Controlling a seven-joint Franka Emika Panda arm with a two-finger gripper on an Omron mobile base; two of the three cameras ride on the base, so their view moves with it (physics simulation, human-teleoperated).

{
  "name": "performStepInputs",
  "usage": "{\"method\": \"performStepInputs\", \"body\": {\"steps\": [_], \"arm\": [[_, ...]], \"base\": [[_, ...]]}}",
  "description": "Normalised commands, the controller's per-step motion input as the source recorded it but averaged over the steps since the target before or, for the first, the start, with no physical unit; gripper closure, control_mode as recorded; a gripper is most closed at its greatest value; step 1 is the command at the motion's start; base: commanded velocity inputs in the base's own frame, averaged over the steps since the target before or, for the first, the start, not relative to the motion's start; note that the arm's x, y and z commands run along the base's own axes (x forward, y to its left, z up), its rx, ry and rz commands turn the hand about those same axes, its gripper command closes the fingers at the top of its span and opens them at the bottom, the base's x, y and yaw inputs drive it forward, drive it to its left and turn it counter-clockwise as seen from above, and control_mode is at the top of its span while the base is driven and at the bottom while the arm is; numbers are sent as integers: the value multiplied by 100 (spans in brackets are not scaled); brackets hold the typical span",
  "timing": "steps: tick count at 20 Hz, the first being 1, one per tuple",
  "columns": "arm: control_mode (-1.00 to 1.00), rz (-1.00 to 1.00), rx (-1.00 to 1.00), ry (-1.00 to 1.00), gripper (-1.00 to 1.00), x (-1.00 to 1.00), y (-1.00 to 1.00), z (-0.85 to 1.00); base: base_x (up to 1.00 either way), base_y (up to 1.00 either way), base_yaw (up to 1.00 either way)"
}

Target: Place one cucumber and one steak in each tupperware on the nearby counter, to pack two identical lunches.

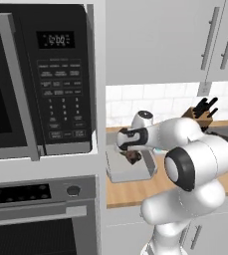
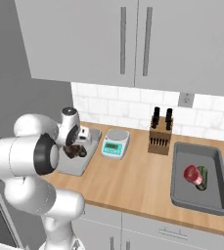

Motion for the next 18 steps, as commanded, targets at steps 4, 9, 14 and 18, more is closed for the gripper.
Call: {"method": "performStepInputs", "body": {"steps": [4, 9, 14, 18], "arm": [[-100, 0, 0, 0, 100, 21, 1, -38], [-100, 0, 0, 0, 100, 3, 6, -61], [-100, 0, 0, -3, -100, -1, 1, -35], [-100, 0, 0, -15, -100, -19, 0, -4]], "base": [[0, 0, 0], [0, 0, 0], [0, 0, 0], [0, 0, 0]]}}
